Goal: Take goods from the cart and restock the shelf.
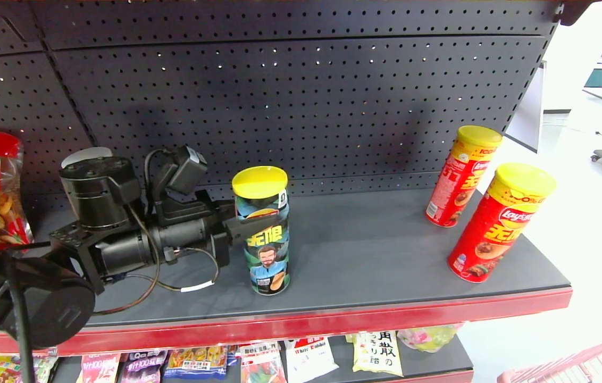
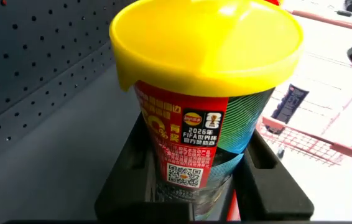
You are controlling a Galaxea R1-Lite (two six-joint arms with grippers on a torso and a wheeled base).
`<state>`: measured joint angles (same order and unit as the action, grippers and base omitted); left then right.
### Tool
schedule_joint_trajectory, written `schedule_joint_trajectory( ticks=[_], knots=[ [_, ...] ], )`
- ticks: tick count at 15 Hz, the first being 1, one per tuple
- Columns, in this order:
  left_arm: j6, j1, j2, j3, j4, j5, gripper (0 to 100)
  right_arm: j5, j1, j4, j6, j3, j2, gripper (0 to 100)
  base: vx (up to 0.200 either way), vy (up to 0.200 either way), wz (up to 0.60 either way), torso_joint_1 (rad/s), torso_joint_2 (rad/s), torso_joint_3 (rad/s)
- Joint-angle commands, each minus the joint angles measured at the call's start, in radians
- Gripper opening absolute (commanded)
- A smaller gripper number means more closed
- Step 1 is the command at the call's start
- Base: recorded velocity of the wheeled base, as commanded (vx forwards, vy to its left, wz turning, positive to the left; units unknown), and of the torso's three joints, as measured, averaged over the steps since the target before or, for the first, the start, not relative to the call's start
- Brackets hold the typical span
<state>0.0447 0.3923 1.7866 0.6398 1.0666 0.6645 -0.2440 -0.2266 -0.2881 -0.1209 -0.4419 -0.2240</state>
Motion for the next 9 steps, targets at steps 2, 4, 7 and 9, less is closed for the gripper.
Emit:
schedule_joint_trajectory(
  ticks=[2,4,7,9],
  knots=[
    [-0.002,0.017,0.042,-0.006,0.019,-0.013,0,0.0,0.0,-0.002,0.0,0.002,-0.003,0,0.0,0.0,0.0,0.0,0.0,0.0],
    [-0.006,0.028,0.034,-0.017,0.019,-0.017,0,-0.001,0.0,0.0,0.0,0.005,-0.008,0,0.0,0.0,0.0,0.0,0.0,0.0],
    [-0.008,0.028,0.022,-0.045,0.019,-0.023,0,-0.001,0.0,0.0,0.0,0.006,-0.009,0,0.0,0.0,0.0,0.0,0.0,0.0],
    [-0.012,0.03,0.01,-0.072,0.019,-0.032,0,-0.001,0.0,0.0,0.0,0.008,-0.009,0,0.0,0.0,0.0,0.0,0.0,0.0]
  ],
)
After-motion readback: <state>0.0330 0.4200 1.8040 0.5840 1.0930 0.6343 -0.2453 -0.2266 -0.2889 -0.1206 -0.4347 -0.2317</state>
